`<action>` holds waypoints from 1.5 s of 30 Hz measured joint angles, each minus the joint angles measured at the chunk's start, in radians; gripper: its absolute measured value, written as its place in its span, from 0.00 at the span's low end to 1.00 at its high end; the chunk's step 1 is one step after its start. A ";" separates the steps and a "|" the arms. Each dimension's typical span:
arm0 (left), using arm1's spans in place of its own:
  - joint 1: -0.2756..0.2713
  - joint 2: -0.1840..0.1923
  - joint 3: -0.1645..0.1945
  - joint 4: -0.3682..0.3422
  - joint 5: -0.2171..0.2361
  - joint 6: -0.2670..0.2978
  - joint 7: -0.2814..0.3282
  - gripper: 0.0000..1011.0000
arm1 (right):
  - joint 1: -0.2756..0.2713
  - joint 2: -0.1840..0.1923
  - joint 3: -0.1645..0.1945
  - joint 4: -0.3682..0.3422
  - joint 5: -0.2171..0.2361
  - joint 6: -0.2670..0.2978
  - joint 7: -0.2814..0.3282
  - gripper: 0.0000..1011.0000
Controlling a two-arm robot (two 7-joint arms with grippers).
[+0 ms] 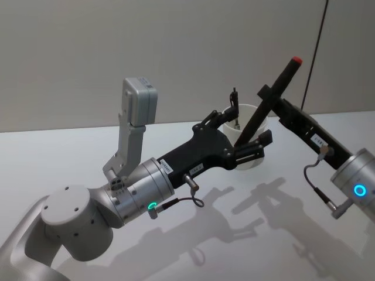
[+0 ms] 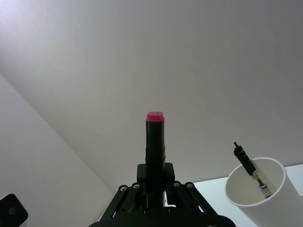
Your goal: Place the pen into the pen holder.
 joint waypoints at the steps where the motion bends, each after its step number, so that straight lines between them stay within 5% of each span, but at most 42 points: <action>1: 0.000 0.000 0.000 0.000 0.000 0.000 0.000 0.99 | 0.001 0.004 0.002 0.000 -0.006 -0.004 0.000 0.20; 21: 0.000 0.000 0.000 0.000 0.000 0.000 0.000 0.99 | 0.019 0.077 0.043 0.018 -0.096 -0.065 -0.003 0.20; 32: 0.000 0.000 0.000 0.000 0.000 0.000 0.000 0.99 | 0.093 0.065 0.034 0.097 -0.251 -0.122 0.055 0.20; 45: 0.000 0.000 0.000 0.000 0.000 0.000 0.000 0.99 | 0.211 -0.001 -0.008 0.242 -0.458 -0.182 0.121 0.20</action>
